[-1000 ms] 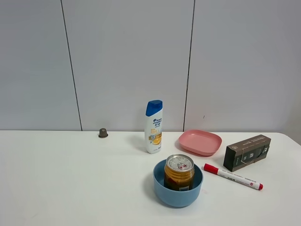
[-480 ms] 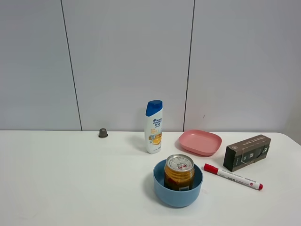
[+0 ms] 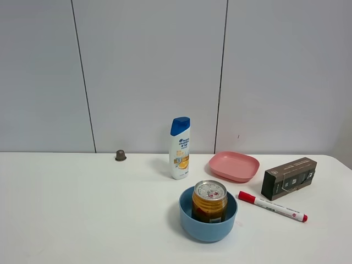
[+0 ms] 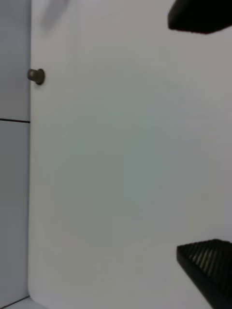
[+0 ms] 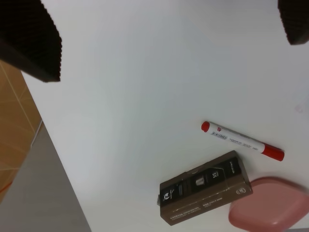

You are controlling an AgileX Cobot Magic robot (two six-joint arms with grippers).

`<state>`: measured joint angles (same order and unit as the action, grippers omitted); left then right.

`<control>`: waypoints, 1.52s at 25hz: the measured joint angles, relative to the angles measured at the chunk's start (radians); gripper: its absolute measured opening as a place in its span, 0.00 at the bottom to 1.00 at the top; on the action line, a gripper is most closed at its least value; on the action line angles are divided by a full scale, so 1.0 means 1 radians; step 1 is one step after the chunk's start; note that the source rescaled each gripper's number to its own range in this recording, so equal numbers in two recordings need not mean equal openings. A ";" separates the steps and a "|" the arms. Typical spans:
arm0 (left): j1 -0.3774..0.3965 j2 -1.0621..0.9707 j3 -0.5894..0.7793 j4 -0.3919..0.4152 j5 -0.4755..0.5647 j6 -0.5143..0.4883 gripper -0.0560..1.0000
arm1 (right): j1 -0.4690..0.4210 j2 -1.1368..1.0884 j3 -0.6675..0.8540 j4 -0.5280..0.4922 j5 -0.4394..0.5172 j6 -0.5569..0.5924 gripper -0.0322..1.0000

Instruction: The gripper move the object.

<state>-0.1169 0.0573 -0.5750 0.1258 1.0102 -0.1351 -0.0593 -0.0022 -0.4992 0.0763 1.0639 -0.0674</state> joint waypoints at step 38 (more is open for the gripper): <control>0.187 -0.063 0.062 -0.068 0.045 0.065 0.63 | 0.000 0.000 0.000 0.000 -0.001 0.000 1.00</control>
<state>0.0704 -0.0057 -0.5129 0.0581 1.0555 -0.0706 -0.0593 -0.0022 -0.4992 0.0763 1.0630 -0.0674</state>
